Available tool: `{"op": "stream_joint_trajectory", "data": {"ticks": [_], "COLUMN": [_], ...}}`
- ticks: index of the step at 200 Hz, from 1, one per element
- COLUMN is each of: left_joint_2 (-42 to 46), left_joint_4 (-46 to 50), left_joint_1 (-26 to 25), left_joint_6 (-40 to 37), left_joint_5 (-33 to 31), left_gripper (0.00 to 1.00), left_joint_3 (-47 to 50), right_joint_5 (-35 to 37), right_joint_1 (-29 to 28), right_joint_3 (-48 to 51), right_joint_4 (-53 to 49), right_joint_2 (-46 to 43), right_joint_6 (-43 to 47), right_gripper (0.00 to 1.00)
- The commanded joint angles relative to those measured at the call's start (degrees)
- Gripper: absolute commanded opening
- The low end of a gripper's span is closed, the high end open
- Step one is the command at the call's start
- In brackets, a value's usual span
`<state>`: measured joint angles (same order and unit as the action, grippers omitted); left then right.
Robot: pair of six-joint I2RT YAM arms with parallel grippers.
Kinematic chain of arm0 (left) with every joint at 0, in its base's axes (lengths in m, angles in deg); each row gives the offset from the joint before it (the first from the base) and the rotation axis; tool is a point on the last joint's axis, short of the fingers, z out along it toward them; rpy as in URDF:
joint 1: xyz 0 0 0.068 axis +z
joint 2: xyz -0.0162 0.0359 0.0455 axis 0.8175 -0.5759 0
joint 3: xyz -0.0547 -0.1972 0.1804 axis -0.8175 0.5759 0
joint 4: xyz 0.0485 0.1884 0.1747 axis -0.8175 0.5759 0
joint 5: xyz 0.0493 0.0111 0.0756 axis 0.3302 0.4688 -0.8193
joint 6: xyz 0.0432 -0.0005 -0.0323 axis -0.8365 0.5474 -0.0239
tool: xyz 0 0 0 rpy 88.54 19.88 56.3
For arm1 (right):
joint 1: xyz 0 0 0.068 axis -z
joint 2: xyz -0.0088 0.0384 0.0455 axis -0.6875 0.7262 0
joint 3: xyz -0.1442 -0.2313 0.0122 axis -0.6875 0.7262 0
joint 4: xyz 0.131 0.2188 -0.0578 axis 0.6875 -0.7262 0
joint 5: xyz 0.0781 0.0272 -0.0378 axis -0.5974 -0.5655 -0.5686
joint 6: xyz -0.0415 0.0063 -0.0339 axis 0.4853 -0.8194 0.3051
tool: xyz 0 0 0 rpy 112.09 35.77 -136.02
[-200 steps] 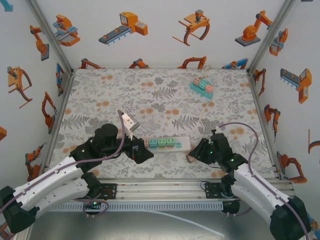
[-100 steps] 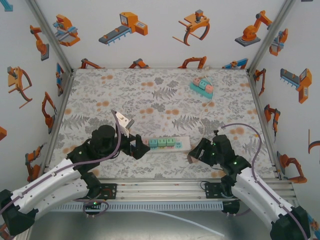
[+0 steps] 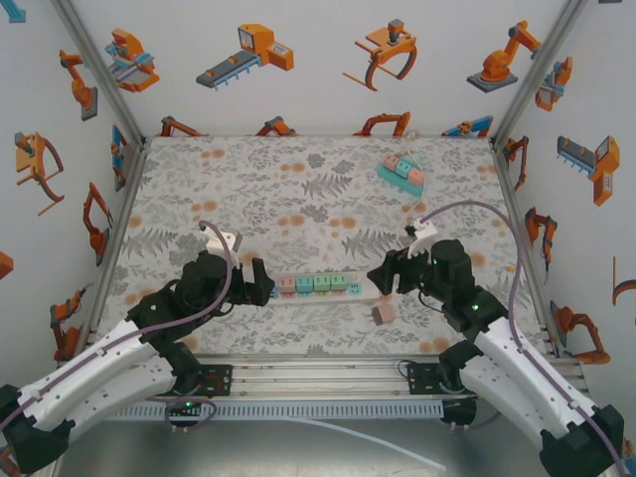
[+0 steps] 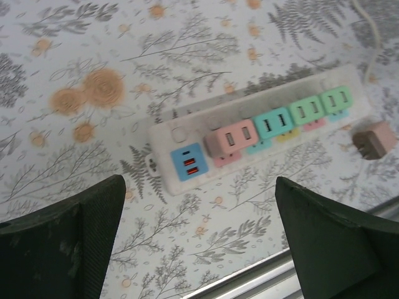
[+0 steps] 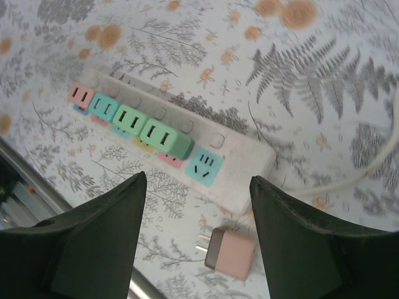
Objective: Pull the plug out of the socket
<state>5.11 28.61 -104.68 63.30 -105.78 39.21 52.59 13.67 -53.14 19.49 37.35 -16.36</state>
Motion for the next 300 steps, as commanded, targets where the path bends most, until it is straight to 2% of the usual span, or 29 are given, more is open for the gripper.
{"op": "stream_joint_trajectory", "data": {"ticks": [1, 30, 55, 100, 128, 150, 208, 300], "left_joint_2": [-0.3, -1.2, -3.0, -9.4, -14.3, -17.6, -25.4, -34.4], "left_joint_4": [3.5, 2.5, 0.1, -4.7, -7.2, -8.9, -13.0, -11.4], "left_joint_1": [3.5, 9.3, 14.0, 20.5, 22.0, 22.2, 22.2, 21.7], "left_joint_6": [3.5, 5.0, 5.5, 6.2, 5.6, 5.1, 4.8, 4.6], "left_joint_5": [-0.4, 6.9, 14.3, 23.7, 25.3, 26.0, 29.8, 30.2], "left_gripper": [0.97, 0.97, 0.97, 1.00, 0.89, 0.79, 0.57, 0.46], "left_joint_3": [0.4, 2.0, 3.5, 5.0, 5.0, 4.8, 4.6, 4.5], "right_joint_5": [-7.2, -12.0, -12.8, -15.4, -15.8, -16.0, -16.4, -19.1], "right_joint_1": [-2.8, -7.9, -9.9, -10.6, -11.4, -11.8, -11.7, -11.7], "right_joint_3": [-2.6, -5.5, -7.1, -11.3, -14.3, -15.3, -15.6, -17.5], "right_joint_4": [6.0, 1.0, 0.0, 1.5, 1.6, 2.3, 3.2, 3.8], "right_joint_2": [3.3, 9.6, 15.5, 28.9, 36.5, 40.2, 43.0, 43.5], "right_joint_6": [22.9, 45.3, 53.8, 56.4, 57.0, 57.3, 57.3, 55.0], "right_gripper": [0.63, 0.64, 0.65, 0.62, 0.58, 0.50, 0.38, 0.25]}}
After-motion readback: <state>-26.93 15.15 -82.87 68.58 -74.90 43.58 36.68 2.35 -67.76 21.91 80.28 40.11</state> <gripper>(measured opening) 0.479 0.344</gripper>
